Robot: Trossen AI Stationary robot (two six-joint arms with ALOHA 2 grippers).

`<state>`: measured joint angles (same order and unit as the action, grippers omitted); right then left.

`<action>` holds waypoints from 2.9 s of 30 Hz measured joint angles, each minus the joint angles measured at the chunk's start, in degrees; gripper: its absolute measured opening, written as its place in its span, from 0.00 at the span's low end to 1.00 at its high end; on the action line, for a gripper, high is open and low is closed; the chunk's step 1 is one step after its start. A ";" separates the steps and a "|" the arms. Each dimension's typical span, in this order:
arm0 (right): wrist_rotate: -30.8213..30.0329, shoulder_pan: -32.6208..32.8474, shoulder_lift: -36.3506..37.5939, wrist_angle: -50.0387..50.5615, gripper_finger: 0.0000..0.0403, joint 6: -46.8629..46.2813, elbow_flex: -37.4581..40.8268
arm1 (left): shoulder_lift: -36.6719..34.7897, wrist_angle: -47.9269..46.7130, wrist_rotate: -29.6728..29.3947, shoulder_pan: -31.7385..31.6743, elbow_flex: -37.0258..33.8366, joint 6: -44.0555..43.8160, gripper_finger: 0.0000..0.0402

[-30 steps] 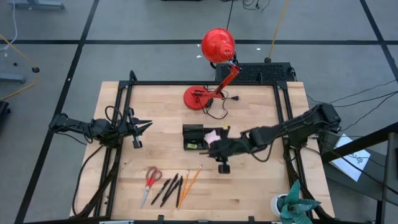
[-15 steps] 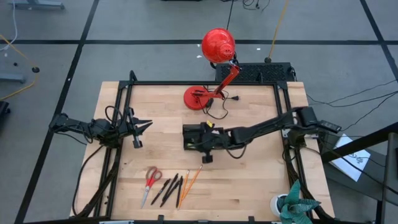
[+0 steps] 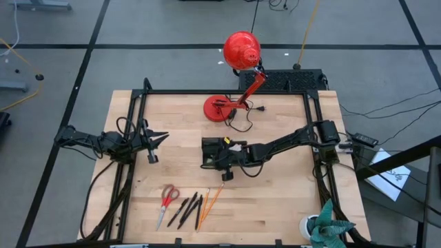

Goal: Pick and place office supplies into organizer
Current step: Put the black binder clip into the desk organizer, then put the right yellow pencil into the desk organizer

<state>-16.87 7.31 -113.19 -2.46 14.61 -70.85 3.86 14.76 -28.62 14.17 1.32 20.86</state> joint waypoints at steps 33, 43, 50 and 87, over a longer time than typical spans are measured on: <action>-5.59 11.45 18.22 2.18 0.15 -0.20 1.97 | -0.01 0.30 -0.04 -0.01 0.00 0.24 0.12; -5.59 12.60 28.82 -10.78 0.01 -5.78 22.35 | 11.55 -0.05 -0.07 0.00 2.86 -9.19 0.12; 3.90 12.68 33.00 -36.96 0.00 -11.66 42.38 | 32.54 -2.30 0.09 1.35 10.28 -24.34 0.12; 29.20 10.51 44.86 -53.35 0.00 -14.92 60.63 | 98.81 -23.23 -13.03 22.25 70.09 -54.89 0.12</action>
<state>12.34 17.82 -68.33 -55.81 -0.31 -10.22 102.67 -8.47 -41.66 36.42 71.41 -34.03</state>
